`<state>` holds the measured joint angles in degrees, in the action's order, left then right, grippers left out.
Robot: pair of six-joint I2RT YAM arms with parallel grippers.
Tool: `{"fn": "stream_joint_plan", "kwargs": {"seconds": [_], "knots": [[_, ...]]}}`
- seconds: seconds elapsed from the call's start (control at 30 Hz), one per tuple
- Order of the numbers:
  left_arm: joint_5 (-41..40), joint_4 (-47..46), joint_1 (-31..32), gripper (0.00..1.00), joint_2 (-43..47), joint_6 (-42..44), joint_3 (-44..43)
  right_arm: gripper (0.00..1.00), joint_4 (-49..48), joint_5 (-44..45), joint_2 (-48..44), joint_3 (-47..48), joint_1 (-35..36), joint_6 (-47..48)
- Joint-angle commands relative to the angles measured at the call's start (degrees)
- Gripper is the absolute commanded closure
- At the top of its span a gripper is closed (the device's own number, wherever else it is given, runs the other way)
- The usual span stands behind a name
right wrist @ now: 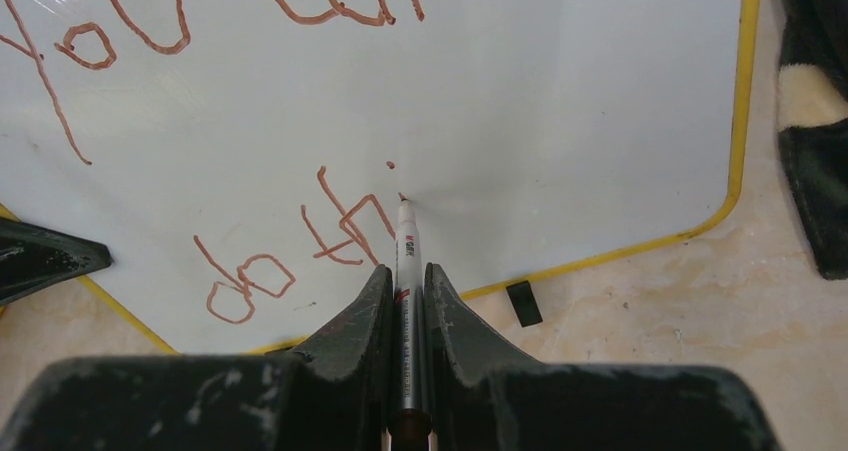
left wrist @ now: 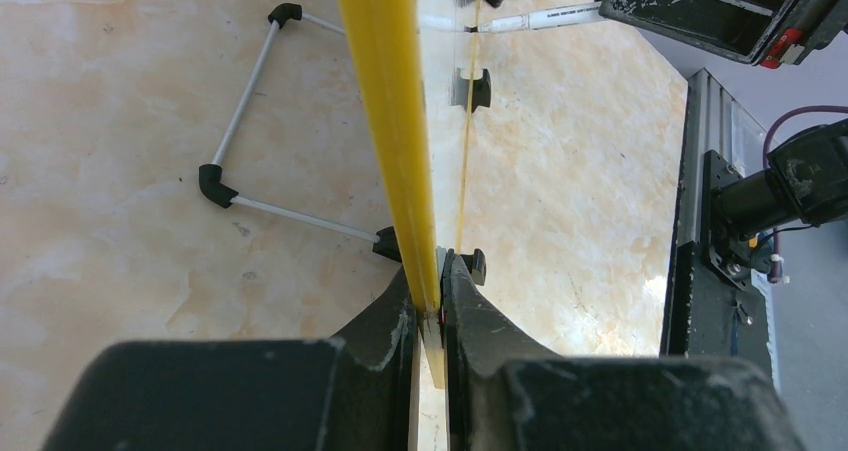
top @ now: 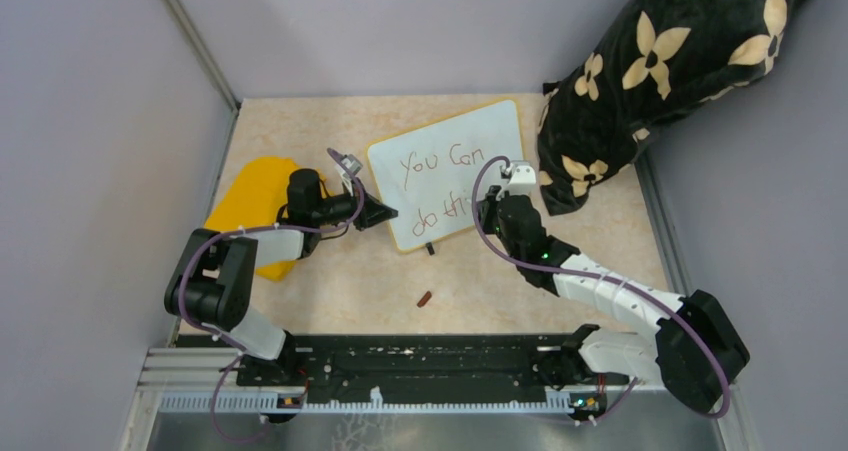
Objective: Write a sentence on the whiteboard
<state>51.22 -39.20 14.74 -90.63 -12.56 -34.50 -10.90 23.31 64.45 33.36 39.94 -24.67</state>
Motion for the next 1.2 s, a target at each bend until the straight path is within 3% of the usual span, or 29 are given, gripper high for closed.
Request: {"fn": "stream_joint_plan", "kwargs": {"seconds": [0.0, 0.77, 1.17], "knots": [[-3.1, 7.4, 1.2, 1.00, -1.8, 6.1, 1.2, 1.00, -1.0, 1.0, -0.7, -0.3, -0.7, -0.2], [-3.2, 7.1, 1.3, 1.00, -1.4, 6.0, 1.2, 1.00, 1.5, 4.1, -7.6, -0.1, -0.7, -0.9], [-3.1, 7.1, 1.3, 1.00, -1.4, 5.9, 1.0, 1.00, -0.1, 3.6, -4.4, 2.9, -2.8, -0.9]]}}
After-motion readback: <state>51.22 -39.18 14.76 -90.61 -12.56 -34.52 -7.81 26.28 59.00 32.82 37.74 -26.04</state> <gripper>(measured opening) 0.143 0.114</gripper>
